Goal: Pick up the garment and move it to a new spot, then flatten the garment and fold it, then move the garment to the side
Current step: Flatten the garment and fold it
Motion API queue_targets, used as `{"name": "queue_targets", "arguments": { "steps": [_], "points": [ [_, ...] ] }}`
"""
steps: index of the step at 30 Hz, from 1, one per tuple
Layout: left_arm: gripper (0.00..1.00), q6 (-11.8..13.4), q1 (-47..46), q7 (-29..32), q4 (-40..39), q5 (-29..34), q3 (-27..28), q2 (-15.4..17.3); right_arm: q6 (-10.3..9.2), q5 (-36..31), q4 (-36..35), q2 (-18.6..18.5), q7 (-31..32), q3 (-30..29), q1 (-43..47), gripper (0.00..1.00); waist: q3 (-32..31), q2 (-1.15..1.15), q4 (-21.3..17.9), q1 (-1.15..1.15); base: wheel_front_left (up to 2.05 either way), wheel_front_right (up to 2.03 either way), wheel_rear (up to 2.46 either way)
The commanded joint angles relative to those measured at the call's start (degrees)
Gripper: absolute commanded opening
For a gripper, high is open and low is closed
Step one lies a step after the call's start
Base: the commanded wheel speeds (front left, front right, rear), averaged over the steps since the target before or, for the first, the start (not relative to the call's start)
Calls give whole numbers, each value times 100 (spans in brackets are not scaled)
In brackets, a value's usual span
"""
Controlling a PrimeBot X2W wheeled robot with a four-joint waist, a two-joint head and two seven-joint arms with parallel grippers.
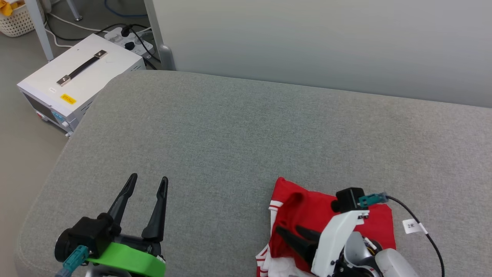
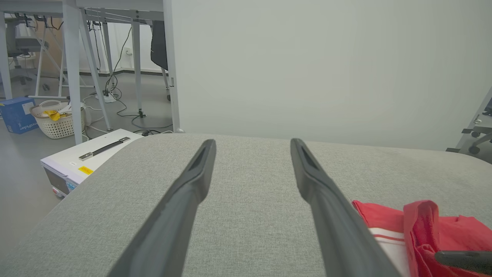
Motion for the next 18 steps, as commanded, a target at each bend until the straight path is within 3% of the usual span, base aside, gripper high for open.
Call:
{"name": "queue_targets", "arguments": {
  "steps": [1,8,13,18],
  "points": [
    [100,-16,-40,-33,19,-69,5,5,-3,104,-95,-8,-4,161,-100,100,-3,65,-12,0,0,0,0],
    [100,-16,-43,-33,44,-57,5,-32,-3,116,-645,-7,1,511,-169,100,-28,65,-106,0,0,0,0],
    [100,-16,-46,-33,35,-53,3,-51,-3,-875,-983,-61,-164,367,-396,100,-35,65,-208,0,0,0,0],
    [100,-16,-45,-33,23,-52,2,-73,-3,-1747,-1243,-496,-620,333,-629,100,-65,65,-335,0,0,0,0]
  ]
}}
